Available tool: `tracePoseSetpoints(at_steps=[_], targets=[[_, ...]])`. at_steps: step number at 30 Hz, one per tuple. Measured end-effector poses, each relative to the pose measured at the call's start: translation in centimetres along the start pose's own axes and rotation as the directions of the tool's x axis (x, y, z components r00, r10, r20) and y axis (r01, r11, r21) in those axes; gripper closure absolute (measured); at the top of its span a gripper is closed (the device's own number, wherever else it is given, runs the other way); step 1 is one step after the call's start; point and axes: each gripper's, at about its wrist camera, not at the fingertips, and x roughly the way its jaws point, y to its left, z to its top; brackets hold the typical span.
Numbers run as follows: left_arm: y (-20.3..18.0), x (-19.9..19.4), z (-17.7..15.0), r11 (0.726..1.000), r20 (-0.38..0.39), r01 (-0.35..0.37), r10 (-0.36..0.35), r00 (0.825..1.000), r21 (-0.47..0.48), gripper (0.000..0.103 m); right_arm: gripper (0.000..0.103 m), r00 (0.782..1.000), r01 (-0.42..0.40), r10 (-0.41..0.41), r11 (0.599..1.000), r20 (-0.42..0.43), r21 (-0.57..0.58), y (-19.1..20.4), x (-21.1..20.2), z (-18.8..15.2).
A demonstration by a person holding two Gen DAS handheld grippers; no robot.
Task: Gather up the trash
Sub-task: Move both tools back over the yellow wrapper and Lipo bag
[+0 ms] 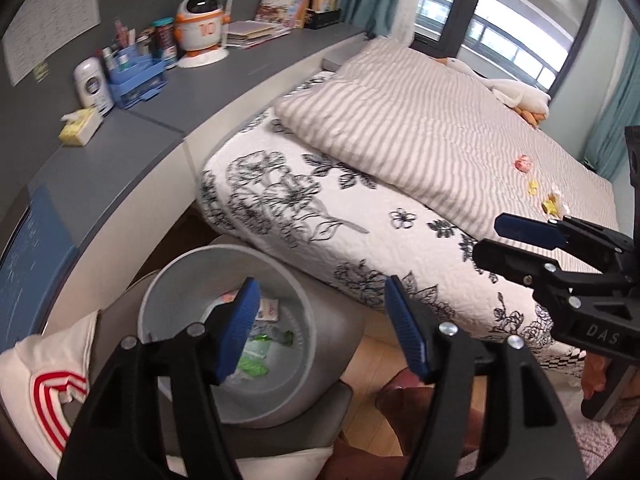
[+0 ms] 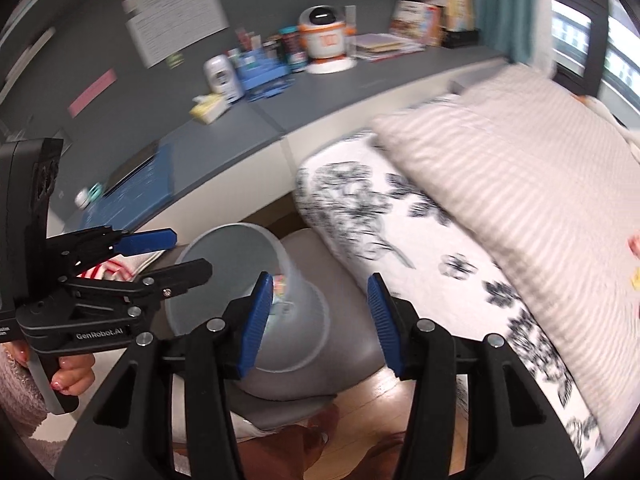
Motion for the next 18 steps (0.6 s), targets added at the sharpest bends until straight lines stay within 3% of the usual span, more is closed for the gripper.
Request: tracePoseSetpoints(at_steps=[5, 11, 18], targets=[[-6.4, 2.5, 3.0, 0.994, 0.000, 0.057, -0.057, 0.998, 0.096, 0.037, 0.049, 0.994, 0.098, -0.103, 0.990, 0.043, 0.103, -7.0, -3.1, -1.5], [-16.5, 5.8, 6.9, 0.968, 0.004, 0.140, -0.144, 0.990, 0.207, 0.037, 0.045, 0.968, 0.217, -0.241, 0.942, 0.064, 0.256, -17.1, -7.9, -3.3], [-28.7, 9.5, 10.1, 0.930, -0.014, 0.212, -0.218, 0.976, 0.299, 0.036, 0.045, 0.898, 0.394, -0.439, 0.838, 0.038, 0.378, -27.9, -13.3, -5.9]])
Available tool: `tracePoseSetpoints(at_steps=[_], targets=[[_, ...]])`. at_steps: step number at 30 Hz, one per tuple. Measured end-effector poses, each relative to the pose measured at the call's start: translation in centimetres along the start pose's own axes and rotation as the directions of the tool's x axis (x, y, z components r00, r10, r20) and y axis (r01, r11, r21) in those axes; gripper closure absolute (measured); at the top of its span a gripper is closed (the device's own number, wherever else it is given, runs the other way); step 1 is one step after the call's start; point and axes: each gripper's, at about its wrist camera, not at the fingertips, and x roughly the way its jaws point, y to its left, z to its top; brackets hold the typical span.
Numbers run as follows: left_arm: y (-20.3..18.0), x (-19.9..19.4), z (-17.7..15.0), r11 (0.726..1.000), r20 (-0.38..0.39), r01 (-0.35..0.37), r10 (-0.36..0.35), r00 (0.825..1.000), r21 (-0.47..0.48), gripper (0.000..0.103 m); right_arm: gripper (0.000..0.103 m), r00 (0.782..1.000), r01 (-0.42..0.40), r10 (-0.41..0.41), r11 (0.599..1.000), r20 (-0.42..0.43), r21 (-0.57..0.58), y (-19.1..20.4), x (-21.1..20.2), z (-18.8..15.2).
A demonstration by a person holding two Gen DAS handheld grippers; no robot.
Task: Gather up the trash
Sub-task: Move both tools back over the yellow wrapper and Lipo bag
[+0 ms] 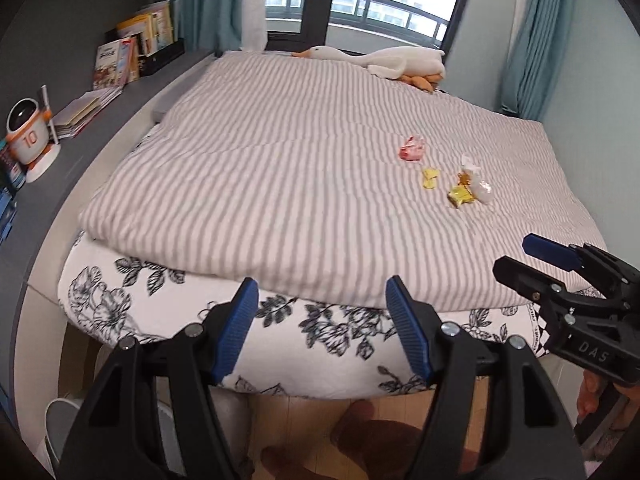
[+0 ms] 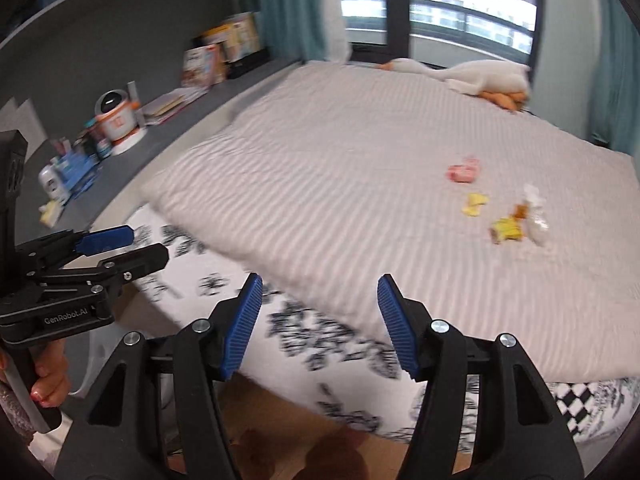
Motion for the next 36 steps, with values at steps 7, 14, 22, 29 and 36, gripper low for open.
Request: tracePoseSetpoints(at_steps=[7, 14, 22, 29, 36], targets=[[-8.2, 5.6, 4.4, 0.991, -0.030, 0.073, -0.070, 0.997, 0.113, 0.036, 0.045, 0.993, 0.121, -0.120, 0.984, -0.017, 0.127, -9.7, 0.4, 0.1], [-13.6, 11.6, 8.6, 0.959, -0.084, 0.155, -0.139, 0.987, 0.235, 0.036, 0.045, 0.976, 0.215, -0.215, 0.941, -0.030, 0.260, -15.9, 1.8, 1.1], [-17.2, 20.4, 13.9, 0.910, -0.166, 0.235, -0.188, 0.968, 0.342, 0.036, 0.045, 0.943, 0.330, -0.321, 0.852, -0.093, 0.407, -21.4, 7.2, 3.7], [-19.6, 30.1, 16.5, 0.874, -0.241, 0.279, -0.194, 0.951, 0.397, 0.036, 0.045, 0.912, 0.408, -0.380, 0.786, -0.157, 0.465, -26.2, 15.0, 5.0], [-21.5, 39.2, 17.9, 0.863, -0.292, 0.277, -0.160, 0.943, 0.422, 0.036, 0.045, 0.905, 0.424, -0.365, 0.759, -0.217, 0.494, -31.2, 23.4, 4.6]])
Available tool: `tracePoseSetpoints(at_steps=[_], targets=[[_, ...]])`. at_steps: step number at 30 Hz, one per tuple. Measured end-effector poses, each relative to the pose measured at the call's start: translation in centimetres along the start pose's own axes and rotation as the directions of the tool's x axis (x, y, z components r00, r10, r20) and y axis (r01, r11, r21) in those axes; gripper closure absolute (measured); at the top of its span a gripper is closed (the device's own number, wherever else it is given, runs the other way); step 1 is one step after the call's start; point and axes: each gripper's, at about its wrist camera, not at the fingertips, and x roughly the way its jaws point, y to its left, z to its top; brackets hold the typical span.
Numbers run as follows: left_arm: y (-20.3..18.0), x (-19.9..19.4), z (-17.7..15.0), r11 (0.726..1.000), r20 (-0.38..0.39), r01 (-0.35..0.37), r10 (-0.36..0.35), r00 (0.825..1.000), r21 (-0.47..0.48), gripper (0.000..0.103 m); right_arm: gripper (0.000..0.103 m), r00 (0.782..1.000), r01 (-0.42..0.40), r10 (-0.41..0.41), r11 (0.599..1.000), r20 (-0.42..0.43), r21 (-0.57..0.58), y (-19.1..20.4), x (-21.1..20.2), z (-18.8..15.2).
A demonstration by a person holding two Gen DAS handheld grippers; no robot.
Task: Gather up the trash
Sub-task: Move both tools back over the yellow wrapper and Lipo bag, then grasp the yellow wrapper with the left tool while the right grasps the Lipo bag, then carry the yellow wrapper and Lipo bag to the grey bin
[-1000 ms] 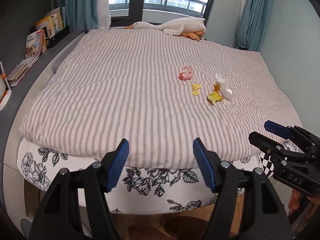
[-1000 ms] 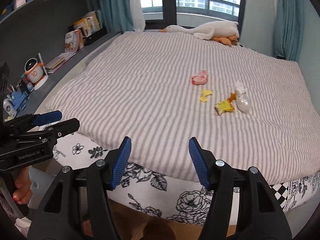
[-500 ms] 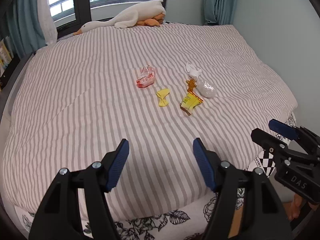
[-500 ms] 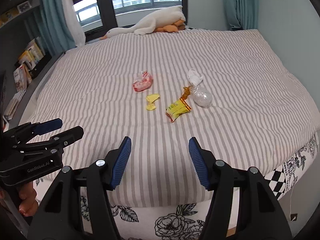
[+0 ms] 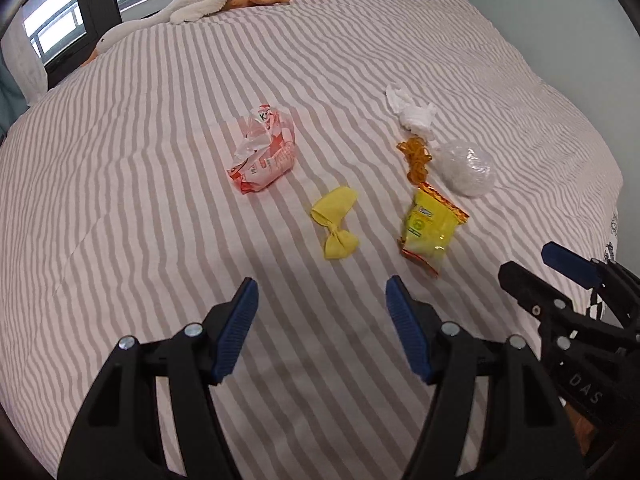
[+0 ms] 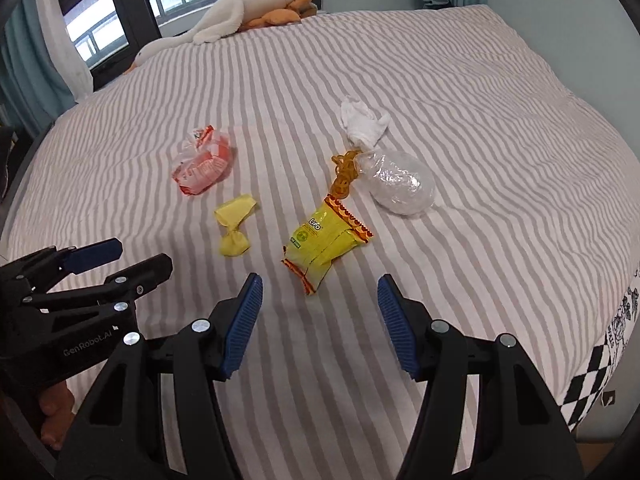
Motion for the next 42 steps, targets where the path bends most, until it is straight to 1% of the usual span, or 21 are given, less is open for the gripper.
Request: tracePoseSetpoints(at_steps=[3, 5, 6, 8, 11, 13, 15, 16, 17, 18, 19, 20, 21, 23, 29, 32, 38, 42], targets=[[0.2, 3.2, 1.3, 1.000, -0.026, 0.012, -0.012, 1.000, -0.009, 0.036, 0.045, 1.000, 0.005, -0.005, 1.000, -0.021, -0.001, 0.3, 3.2, 0.6], [0.2, 5.2, 2.0, 1.000, -0.037, 0.023, -0.023, 0.999, -0.008, 0.037, 0.045, 0.999, -0.012, 0.013, 1.000, -0.043, 0.015, 0.4, 5.2, 0.8], [0.2, 6.2, 2.3, 1.000, -0.044, 0.008, -0.008, 0.999, -0.002, 0.037, 0.045, 0.999, -0.014, 0.015, 1.000, -0.051, 0.024, 0.4, 6.0, 0.9], [0.3, 8.2, 2.9, 1.000, -0.059, 0.005, -0.004, 0.998, 0.011, 0.037, 0.045, 0.997, -0.035, 0.038, 0.998, -0.070, 0.046, 0.1, 7.7, 1.1], [0.4, 9.7, 3.4, 1.000, -0.068, 0.015, -0.014, 0.998, 0.016, 0.038, 0.045, 0.996, -0.040, 0.044, 0.998, -0.082, 0.048, -0.1, 9.1, 1.2], [0.1, 10.4, 3.6, 0.999, -0.073, 0.021, -0.018, 0.997, 0.039, 0.042, 0.045, 0.995, -0.041, 0.046, 0.998, -0.093, 0.050, -0.1, 9.9, 1.3], [-0.3, 11.1, 3.8, 0.998, -0.082, 0.019, -0.014, 0.997, 0.067, 0.051, 0.047, 0.993, -0.051, 0.057, 0.997, -0.101, 0.063, -0.5, 10.5, 1.3], [-0.4, 11.3, 3.7, 0.997, -0.083, 0.017, -0.011, 0.997, 0.076, 0.053, 0.055, 0.993, -0.056, 0.062, 0.996, -0.105, 0.065, -0.5, 10.7, 1.3], [-0.6, 11.4, 3.7, 0.996, -0.081, 0.015, -0.008, 0.997, 0.085, 0.058, 0.059, 0.991, -0.067, 0.074, 0.996, -0.112, 0.061, -0.6, 11.0, 1.3], [-0.7, 11.4, 3.6, 0.996, -0.078, 0.011, -0.004, 0.997, 0.092, 0.066, 0.061, 0.990, -0.071, 0.077, 0.996, -0.117, 0.056, -0.5, 11.0, 1.3], [-0.8, 11.2, 3.5, 0.995, -0.072, 0.009, -0.001, 0.997, 0.100, 0.071, 0.063, 0.990, -0.078, 0.084, 0.996, -0.116, 0.049, -0.5, 10.9, 1.3], [-0.9, 11.2, 3.5, 0.994, -0.073, 0.014, -0.007, 0.997, 0.104, 0.084, 0.065, 0.990, -0.084, 0.088, 0.996, -0.113, 0.042, -0.4, 10.8, 1.3], [-1.0, 11.1, 3.4, 0.994, -0.075, 0.018, -0.010, 0.997, 0.107, 0.089, 0.066, 0.990, -0.087, 0.091, 0.996, -0.110, 0.036, -0.5, 10.6, 1.4], [-1.1, 10.8, 3.3, 0.994, -0.074, 0.019, -0.011, 0.997, 0.108, 0.091, 0.067, 0.990, -0.094, 0.096, 0.995, -0.102, 0.026, -0.4, 9.9, 1.3], [-1.0, 8.6, 2.9, 0.995, -0.081, 0.043, -0.036, 0.996, 0.091, 0.092, 0.070, 0.992, -0.104, 0.103, 0.995, -0.071, -0.004, -0.3, 6.8, 1.1], [-1.2, 6.7, 2.4, 0.995, -0.073, 0.051, -0.045, 0.996, 0.090, 0.092, 0.070, 0.994, -0.104, 0.103, 0.995, -0.047, -0.014, -0.2, 4.3, 1.2], [-1.9, 0.5, 0.5, 0.993, -0.028, 0.065, -0.062, 0.998, 0.098, 0.092, 0.070, 0.995, -0.103, 0.103, 0.993, -0.003, -0.056, -0.2, -1.1, 1.1], [-2.6, -4.1, -1.1, 0.991, 0.009, 0.073, -0.074, 0.997, 0.109, 0.092, 0.070, 0.994, -0.103, 0.105, 0.992, 0.021, -0.079, 0.7, -5.6, -0.3]])
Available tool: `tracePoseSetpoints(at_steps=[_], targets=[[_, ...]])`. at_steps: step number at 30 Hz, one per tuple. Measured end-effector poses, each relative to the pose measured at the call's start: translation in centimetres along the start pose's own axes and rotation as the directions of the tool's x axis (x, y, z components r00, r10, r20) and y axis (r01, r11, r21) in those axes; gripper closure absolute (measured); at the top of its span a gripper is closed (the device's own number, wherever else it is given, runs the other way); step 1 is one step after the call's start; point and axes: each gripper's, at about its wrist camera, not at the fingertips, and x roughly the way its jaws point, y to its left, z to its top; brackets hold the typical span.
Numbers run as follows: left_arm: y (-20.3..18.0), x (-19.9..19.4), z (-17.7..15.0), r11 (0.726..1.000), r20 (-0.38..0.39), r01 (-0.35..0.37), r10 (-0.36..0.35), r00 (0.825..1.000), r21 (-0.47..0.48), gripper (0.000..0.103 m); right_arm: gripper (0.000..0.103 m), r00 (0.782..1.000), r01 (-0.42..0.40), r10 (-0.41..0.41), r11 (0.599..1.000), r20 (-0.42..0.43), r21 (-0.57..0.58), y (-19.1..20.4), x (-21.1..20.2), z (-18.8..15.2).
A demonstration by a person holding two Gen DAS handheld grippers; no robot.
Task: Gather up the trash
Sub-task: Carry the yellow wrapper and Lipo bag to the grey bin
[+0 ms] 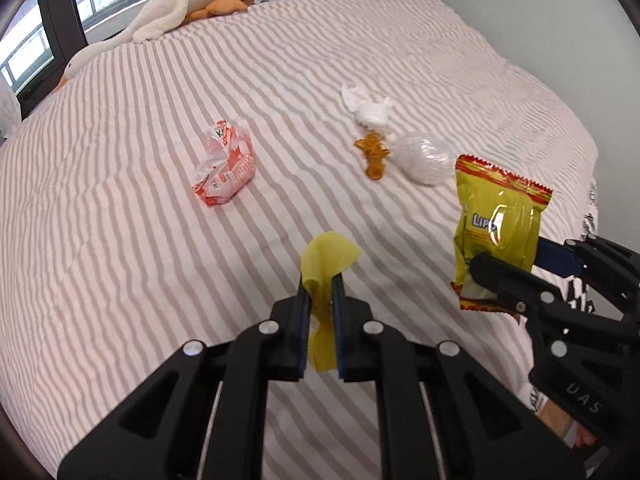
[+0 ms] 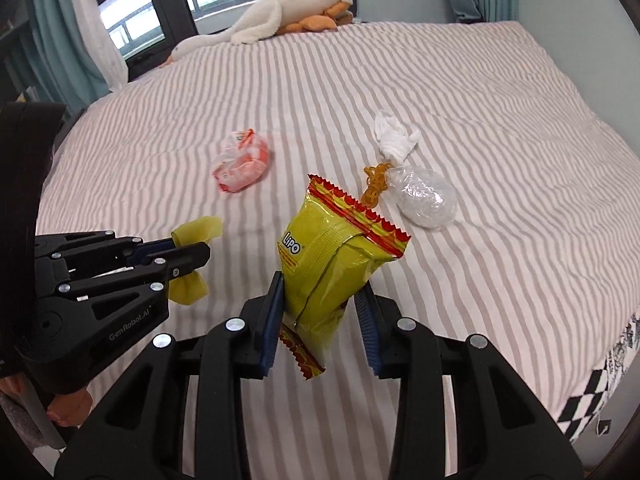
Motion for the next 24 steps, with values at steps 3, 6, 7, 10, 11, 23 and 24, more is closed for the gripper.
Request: tracePoseSetpoints(at_steps=[3, 6, 7, 10, 11, 23, 24], targets=[[-0.9, -3.7, -1.9, 1.000, 0.033, -0.003, 0.003, 0.999, 0.007, 0.092, 0.070, 1.000, 0.000, 0.000, 1.000, 0.024, -0.014, 1.2, -3.6, -1.5], [-2.2, -7.0, -3.9, 1.000, 0.058, 0.003, -0.003, 0.998, -0.006, 0.092, 0.070, 0.999, -0.001, 0.002, 1.000, 0.045, -0.028, 2.3, -7.2, -3.5], [-2.5, -8.1, -4.8, 1.000, 0.064, 0.002, -0.001, 0.998, -0.012, 0.092, 0.070, 0.999, -0.002, 0.004, 0.999, 0.053, -0.032, 2.7, -8.4, -4.1], [-3.5, -11.1, -7.2, 1.000, 0.084, -0.009, 0.012, 0.996, -0.029, 0.092, 0.070, 0.997, -0.009, 0.014, 0.998, 0.077, -0.063, 3.8, -12.1, -5.9], [-3.7, -12.0, -7.8, 0.999, 0.088, -0.016, 0.019, 0.996, -0.037, 0.092, 0.070, 0.996, -0.012, 0.019, 0.997, 0.084, -0.083, 4.2, -13.5, -6.6], [-7.1, -21.6, -18.5, 0.949, 0.162, -0.165, 0.214, 0.963, -0.269, 0.092, 0.070, 0.983, -0.126, 0.163, 0.935, 0.089, -0.331, 6.6, -22.3, -14.3], [-7.4, -22.3, -19.9, 0.938, 0.161, -0.178, 0.233, 0.959, -0.298, 0.092, 0.070, 0.979, -0.146, 0.187, 0.923, 0.084, -0.356, 6.8, -22.9, -15.2]])
